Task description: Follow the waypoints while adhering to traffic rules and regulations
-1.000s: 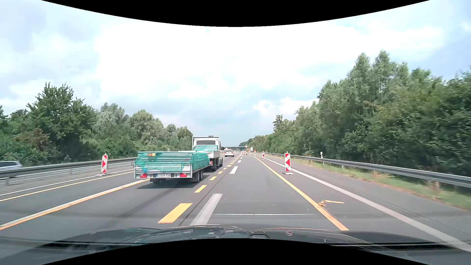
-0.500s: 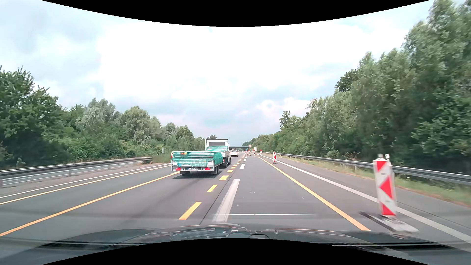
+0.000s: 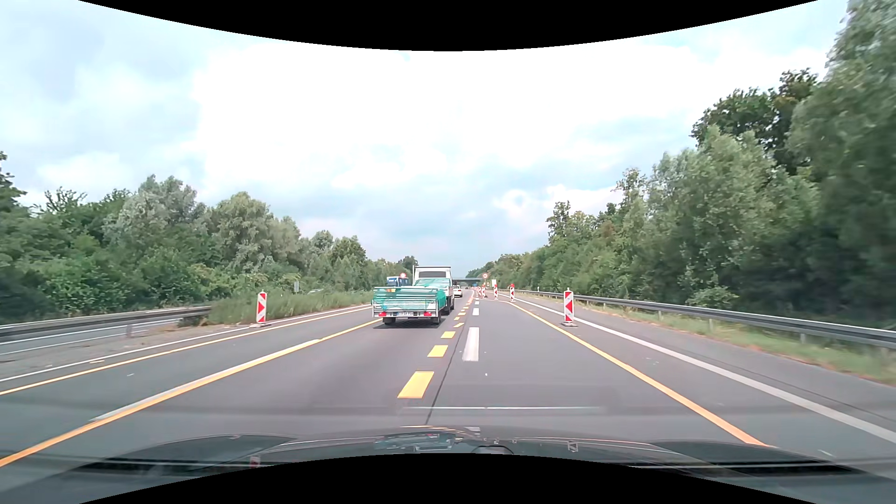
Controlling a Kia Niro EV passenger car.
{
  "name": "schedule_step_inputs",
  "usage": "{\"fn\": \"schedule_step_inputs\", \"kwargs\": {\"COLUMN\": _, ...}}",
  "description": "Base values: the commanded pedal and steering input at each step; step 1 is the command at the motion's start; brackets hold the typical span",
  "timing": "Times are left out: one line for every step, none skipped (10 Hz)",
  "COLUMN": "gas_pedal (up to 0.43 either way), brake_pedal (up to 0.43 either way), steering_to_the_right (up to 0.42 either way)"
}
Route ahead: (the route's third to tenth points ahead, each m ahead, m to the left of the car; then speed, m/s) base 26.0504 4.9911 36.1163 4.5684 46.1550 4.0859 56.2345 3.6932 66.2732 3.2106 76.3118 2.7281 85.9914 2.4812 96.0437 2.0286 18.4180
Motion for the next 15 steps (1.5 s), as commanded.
{"fn": "schedule_step_inputs", "kwargs": {"gas_pedal": 0.28, "brake_pedal": 0.0, "steering_to_the_right": -0.007}}
{"fn": "schedule_step_inputs", "kwargs": {"gas_pedal": 0.28, "brake_pedal": 0.0, "steering_to_the_right": -0.007}}
{"fn": "schedule_step_inputs", "kwargs": {"gas_pedal": 0.268, "brake_pedal": 0.0, "steering_to_the_right": -0.007}}
{"fn": "schedule_step_inputs", "kwargs": {"gas_pedal": 0.26, "brake_pedal": 0.0, "steering_to_the_right": -0.007}}
{"fn": "schedule_step_inputs", "kwargs": {"gas_pedal": 0.24, "brake_pedal": 0.0, "steering_to_the_right": -0.006}}
{"fn": "schedule_step_inputs", "kwargs": {"gas_pedal": 0.24, "brake_pedal": 0.0, "steering_to_the_right": -0.006}}
{"fn": "schedule_step_inputs", "kwargs": {"gas_pedal": 0.24, "brake_pedal": 0.0, "steering_to_the_right": -0.005}}
{"fn": "schedule_step_inputs", "kwargs": {"gas_pedal": 0.24, "brake_pedal": 0.0, "steering_to_the_right": -0.005}}
{"fn": "schedule_step_inputs", "kwargs": {"gas_pedal": 0.24, "brake_pedal": 0.0, "steering_to_the_right": -0.002}}
{"fn": "schedule_step_inputs", "kwargs": {"gas_pedal": 0.24, "brake_pedal": 0.0, "steering_to_the_right": -0.002}}
{"fn": "schedule_step_inputs", "kwargs": {"gas_pedal": 0.24, "brake_pedal": 0.0, "steering_to_the_right": 0.001}}
{"fn": "schedule_step_inputs", "kwargs": {"gas_pedal": 0.24, "brake_pedal": 0.0, "steering_to_the_right": 0.002}}
{"fn": "schedule_step_inputs", "kwargs": {"gas_pedal": 0.228, "brake_pedal": 0.0, "steering_to_the_right": 0.002}}
{"fn": "schedule_step_inputs", "kwargs": {"gas_pedal": 0.228, "brake_pedal": 0.0, "steering_to_the_right": 0.003}}
{"fn": "schedule_step_inputs", "kwargs": {"gas_pedal": 0.22, "brake_pedal": 0.0, "steering_to_the_right": 0.006}}
